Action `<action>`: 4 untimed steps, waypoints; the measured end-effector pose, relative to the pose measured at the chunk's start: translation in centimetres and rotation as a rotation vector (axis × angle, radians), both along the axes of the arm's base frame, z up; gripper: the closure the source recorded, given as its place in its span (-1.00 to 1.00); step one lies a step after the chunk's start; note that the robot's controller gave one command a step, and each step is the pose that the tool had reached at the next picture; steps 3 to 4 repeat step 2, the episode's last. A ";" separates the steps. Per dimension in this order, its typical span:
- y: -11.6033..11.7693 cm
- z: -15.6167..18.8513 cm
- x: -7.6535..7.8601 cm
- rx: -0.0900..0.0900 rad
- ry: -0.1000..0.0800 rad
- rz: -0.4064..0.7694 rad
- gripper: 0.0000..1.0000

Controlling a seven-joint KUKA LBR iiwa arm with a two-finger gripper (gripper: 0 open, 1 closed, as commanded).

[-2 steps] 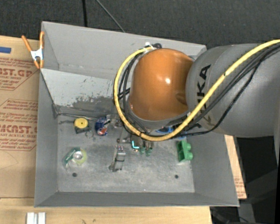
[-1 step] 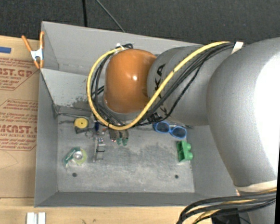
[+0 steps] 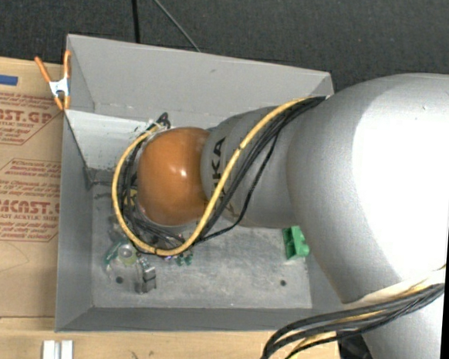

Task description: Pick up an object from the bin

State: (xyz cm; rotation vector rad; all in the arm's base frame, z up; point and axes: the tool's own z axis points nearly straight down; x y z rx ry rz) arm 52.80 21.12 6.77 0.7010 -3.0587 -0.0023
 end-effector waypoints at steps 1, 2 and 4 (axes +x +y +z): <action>0.0 0.2 0.2 0.002 -0.005 -0.002 1.00; -1.5 14.9 -0.4 0.003 -0.014 0.106 1.00; -1.5 14.9 -0.4 0.003 -0.014 0.106 1.00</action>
Offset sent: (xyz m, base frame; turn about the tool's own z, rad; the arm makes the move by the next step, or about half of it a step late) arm 0.0000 0.0000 0.0000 0.0000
